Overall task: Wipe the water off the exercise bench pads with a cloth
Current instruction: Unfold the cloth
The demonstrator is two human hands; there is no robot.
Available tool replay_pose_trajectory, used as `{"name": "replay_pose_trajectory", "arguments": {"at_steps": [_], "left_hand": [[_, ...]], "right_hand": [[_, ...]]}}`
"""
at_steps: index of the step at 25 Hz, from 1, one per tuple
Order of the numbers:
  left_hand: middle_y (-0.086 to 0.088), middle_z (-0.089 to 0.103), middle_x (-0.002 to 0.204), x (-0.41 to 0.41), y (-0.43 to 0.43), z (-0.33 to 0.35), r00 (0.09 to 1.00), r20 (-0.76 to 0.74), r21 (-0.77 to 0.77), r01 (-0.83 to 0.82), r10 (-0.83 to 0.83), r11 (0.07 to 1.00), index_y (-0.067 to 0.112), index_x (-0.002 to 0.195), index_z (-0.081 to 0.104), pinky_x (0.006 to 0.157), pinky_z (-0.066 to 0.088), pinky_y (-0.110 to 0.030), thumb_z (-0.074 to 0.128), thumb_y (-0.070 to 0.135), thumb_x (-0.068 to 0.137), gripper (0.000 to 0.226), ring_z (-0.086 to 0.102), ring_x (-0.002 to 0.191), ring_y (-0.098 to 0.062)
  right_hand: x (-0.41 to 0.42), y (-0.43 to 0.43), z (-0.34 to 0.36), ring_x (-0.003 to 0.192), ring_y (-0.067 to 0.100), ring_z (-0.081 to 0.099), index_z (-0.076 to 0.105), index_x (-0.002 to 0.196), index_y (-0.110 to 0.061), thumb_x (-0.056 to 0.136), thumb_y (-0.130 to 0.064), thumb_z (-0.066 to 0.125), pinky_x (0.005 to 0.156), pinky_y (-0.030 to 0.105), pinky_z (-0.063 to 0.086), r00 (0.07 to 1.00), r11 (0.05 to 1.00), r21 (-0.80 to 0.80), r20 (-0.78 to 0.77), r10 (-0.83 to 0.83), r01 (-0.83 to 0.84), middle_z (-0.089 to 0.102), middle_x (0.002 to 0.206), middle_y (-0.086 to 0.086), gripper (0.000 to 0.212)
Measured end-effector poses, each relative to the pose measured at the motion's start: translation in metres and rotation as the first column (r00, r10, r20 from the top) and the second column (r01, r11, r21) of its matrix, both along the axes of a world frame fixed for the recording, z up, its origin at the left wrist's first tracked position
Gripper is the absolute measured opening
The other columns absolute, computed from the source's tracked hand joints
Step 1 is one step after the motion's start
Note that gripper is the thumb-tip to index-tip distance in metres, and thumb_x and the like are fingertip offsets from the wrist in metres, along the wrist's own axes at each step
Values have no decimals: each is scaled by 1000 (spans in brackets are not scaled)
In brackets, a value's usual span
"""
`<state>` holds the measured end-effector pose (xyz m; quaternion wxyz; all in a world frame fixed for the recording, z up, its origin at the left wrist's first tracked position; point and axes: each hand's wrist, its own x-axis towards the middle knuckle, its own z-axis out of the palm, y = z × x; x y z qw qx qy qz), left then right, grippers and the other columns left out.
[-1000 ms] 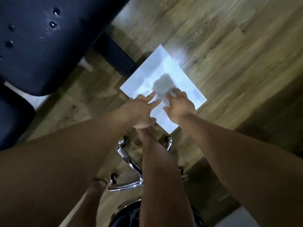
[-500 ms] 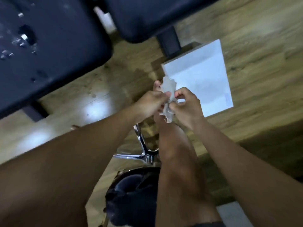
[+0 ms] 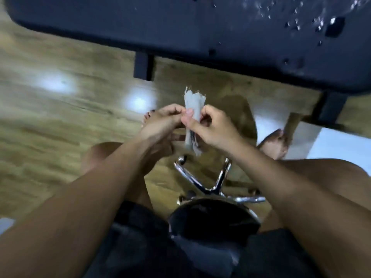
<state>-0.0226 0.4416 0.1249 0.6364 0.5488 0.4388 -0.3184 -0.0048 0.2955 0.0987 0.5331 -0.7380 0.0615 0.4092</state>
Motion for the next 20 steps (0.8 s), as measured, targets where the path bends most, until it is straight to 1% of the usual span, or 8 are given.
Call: {"name": "replay_pose_trajectory", "arguments": {"at_steps": [2,7,9,11,13,16,18,20], "left_hand": [[-5,70,71,13,28,-8,998,68,-23,-2,3,1000,12,83,62,47,54,-27,63,16,93,10,66,55,-12],[-2,72,75,35,76,-30,940,338,-23,-43,48,999,15,82,59,54,57,-27,57,19,98,16,69,66,-12],[-3,72,81,30,80,-20,902,417,-24,-114,113,993,17,82,56,67,60,-35,52,20,100,18,70,73,-15],[-5,71,84,5,82,-2,850,458,-70,-258,261,963,17,84,53,77,56,-41,47,21,103,20,68,76,-18],[-6,72,80,-21,81,9,789,440,-166,-397,428,903,14,89,58,73,52,-40,42,32,104,28,68,71,-18],[-7,73,80,-62,74,25,819,421,-173,-349,389,921,12,93,70,62,50,-32,50,56,95,49,68,69,-21],[-9,74,85,-83,67,25,832,441,-107,-324,337,940,11,91,73,59,51,-27,63,36,93,27,68,77,-24],[-12,73,83,-100,61,26,823,452,-14,-380,345,925,7,88,71,50,48,-23,61,14,93,13,68,73,-25]], "right_hand": [[19,28,-10,55,4,48,50,67,-21,76,-50,72,56,26,39,996,999,18,78,33,-35,53,61,-11,38],[53,68,-24,64,7,49,51,74,-19,85,-34,67,61,26,41,972,987,157,229,-58,22,55,71,-6,25],[53,70,-12,66,7,49,55,79,-14,89,-29,64,62,24,41,964,970,234,239,-117,59,55,73,-3,20],[36,70,13,74,15,55,58,86,-9,89,-26,63,71,34,46,956,951,291,237,-174,101,60,79,3,18],[21,66,34,84,22,66,62,97,-14,91,-16,60,80,44,52,957,915,378,184,-223,141,71,90,5,7],[-8,52,51,97,21,70,64,113,-24,96,-12,53,86,41,54,971,906,414,164,-174,92,74,104,2,24],[-33,42,51,99,22,69,67,108,-19,98,-17,51,91,43,53,978,913,382,89,-188,141,74,102,3,19],[-52,34,44,98,27,68,68,94,-16,100,-23,46,94,49,51,967,938,271,78,-244,215,73,97,8,24]]}}
